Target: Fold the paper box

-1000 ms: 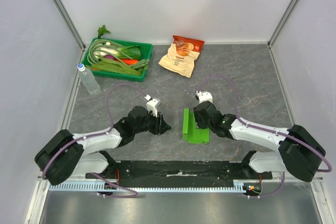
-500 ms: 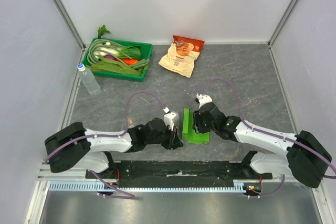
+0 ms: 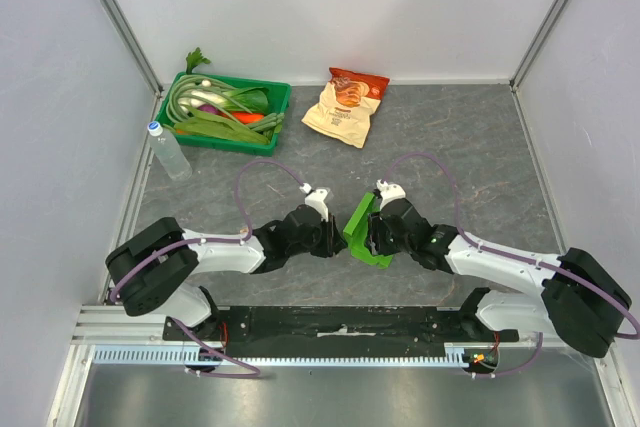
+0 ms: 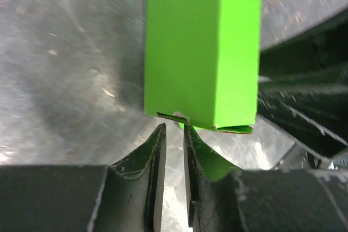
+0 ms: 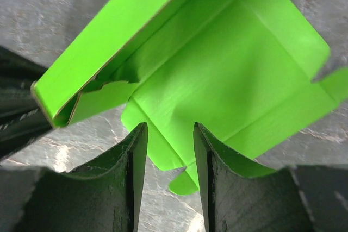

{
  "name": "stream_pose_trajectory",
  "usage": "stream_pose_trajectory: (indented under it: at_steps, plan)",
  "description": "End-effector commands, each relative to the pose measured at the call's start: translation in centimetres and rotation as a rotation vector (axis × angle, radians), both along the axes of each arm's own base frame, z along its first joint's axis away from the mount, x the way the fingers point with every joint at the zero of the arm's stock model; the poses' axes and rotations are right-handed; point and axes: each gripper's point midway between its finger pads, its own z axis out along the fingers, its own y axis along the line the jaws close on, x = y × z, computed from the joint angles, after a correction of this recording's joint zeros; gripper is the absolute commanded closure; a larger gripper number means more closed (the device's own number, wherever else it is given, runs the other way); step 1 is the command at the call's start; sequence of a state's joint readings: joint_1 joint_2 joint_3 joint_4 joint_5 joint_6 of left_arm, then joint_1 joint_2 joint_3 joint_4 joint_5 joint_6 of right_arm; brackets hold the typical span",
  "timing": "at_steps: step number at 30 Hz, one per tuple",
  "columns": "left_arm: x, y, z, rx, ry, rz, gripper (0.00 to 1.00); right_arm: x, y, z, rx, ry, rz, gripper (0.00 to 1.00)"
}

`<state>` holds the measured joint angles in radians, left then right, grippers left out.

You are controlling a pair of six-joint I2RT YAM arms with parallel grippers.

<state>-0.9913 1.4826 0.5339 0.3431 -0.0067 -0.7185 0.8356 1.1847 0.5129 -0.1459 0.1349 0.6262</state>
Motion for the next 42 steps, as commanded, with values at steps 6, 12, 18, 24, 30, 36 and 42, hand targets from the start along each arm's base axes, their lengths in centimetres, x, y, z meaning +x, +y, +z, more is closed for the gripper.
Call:
stream_pose_trajectory:
  at_steps: [6,12,18,24,30,36,42]
  plan:
    - [9.8,2.5,0.7,-0.01,-0.078,0.19,0.69,2.5,5.1,2.9,0.204,-0.043,0.013,0.52]
    - [12.0,4.5,1.8,0.055,-0.169,0.195,0.67,6.9,-3.3,4.3,-0.023,-0.145,-0.206,0.45]
    - [6.0,4.8,1.6,0.016,-0.183,0.04,0.54,9.2,-5.7,5.3,-0.128,-0.248,-0.169,0.38]
    - [2.1,1.8,2.8,-0.018,-0.245,-0.024,0.52,10.4,-4.4,5.6,-0.035,-0.439,-0.108,0.43]
    - [3.5,1.2,2.3,0.054,-0.305,0.135,0.6,11.2,-4.0,5.5,-0.008,-0.515,-0.099,0.54]
    - [4.8,0.7,1.7,0.102,-0.324,0.19,0.61,11.7,-3.2,5.1,0.021,-0.547,-0.081,0.57]
    - [4.7,-0.2,2.1,0.104,-0.368,0.201,0.56,12.4,-2.9,4.7,0.03,-0.555,-0.094,0.63]
